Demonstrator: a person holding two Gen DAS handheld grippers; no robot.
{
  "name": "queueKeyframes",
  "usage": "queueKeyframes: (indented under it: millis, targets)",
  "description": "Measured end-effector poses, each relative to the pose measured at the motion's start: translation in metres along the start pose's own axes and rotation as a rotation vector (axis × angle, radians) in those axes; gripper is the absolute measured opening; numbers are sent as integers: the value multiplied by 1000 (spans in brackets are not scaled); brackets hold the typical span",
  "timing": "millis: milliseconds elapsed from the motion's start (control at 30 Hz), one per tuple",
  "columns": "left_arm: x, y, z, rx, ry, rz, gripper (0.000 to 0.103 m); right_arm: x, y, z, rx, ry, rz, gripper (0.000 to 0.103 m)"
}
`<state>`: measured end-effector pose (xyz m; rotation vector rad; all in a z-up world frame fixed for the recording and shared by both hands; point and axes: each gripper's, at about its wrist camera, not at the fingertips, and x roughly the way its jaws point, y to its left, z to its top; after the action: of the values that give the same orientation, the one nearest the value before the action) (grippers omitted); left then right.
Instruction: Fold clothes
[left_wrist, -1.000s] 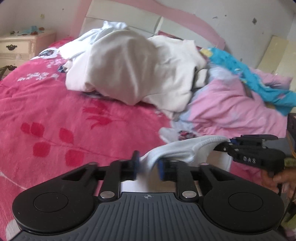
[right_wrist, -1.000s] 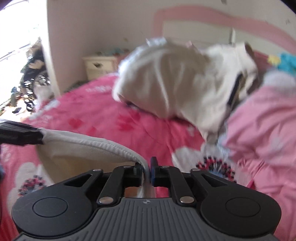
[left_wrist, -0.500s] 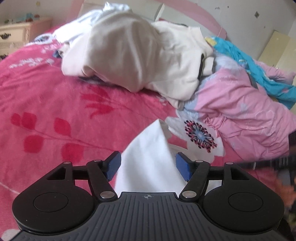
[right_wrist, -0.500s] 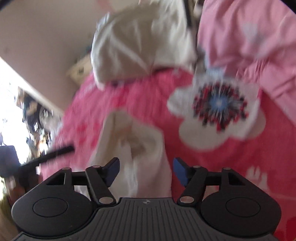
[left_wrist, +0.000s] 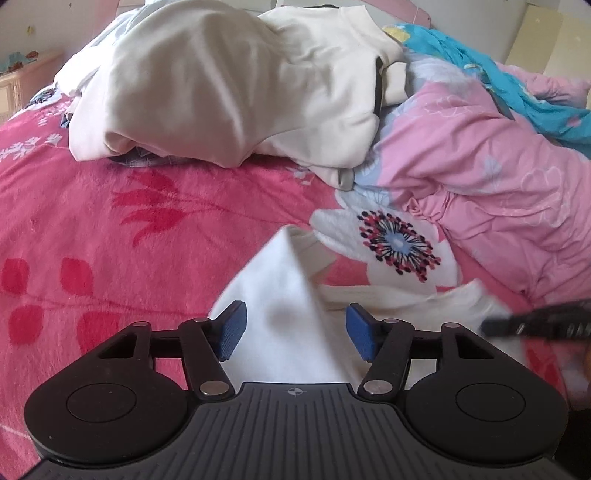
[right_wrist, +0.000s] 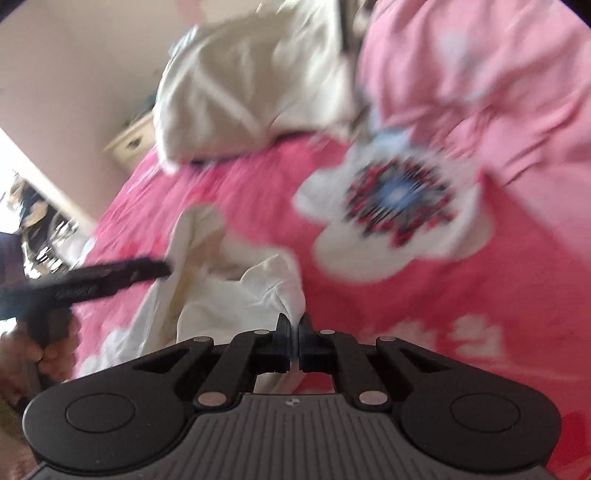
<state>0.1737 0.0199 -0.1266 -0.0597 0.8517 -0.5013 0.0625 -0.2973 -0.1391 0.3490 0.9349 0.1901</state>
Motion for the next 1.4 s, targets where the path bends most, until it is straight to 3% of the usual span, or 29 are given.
queueKeyframes:
  millis: [133, 333, 433, 500, 700, 833, 900, 1067, 1133, 1400]
  targets:
    - [8, -6, 4, 25, 13, 18, 61, -3, -10, -1, -35, -20, -81, 5]
    - [18, -30, 6, 117, 50, -29, 69, 2, -10, -7, -66, -16, -102, 5]
    - [36, -41, -4, 243, 126, 97, 67, 1, -14, -6, -51, -18, -91, 5]
    - [47, -44, -9, 302, 167, 193, 56, 1, -15, -6, -47, -19, -87, 5]
    - [32, 10, 4, 61, 89, 262, 54, 1, -16, -8, -46, -25, -95, 5]
    - [26, 22, 1, 55, 85, 179, 56, 4, -19, -6, -27, -17, -89, 6]
    - [21, 23, 5, 58, 70, 123, 65, 6, -21, -6, -15, -12, -84, 8]
    - [6, 28, 19, -27, 2, -46, 70, 9, -31, -7, 42, 6, -66, 10]
    - [11, 27, 25, -52, 14, -49, 71, 10, -34, -9, 57, 14, -63, 10]
    - [75, 14, 33, 43, 150, 21, 67, 15, -37, -11, 72, 25, -64, 13]
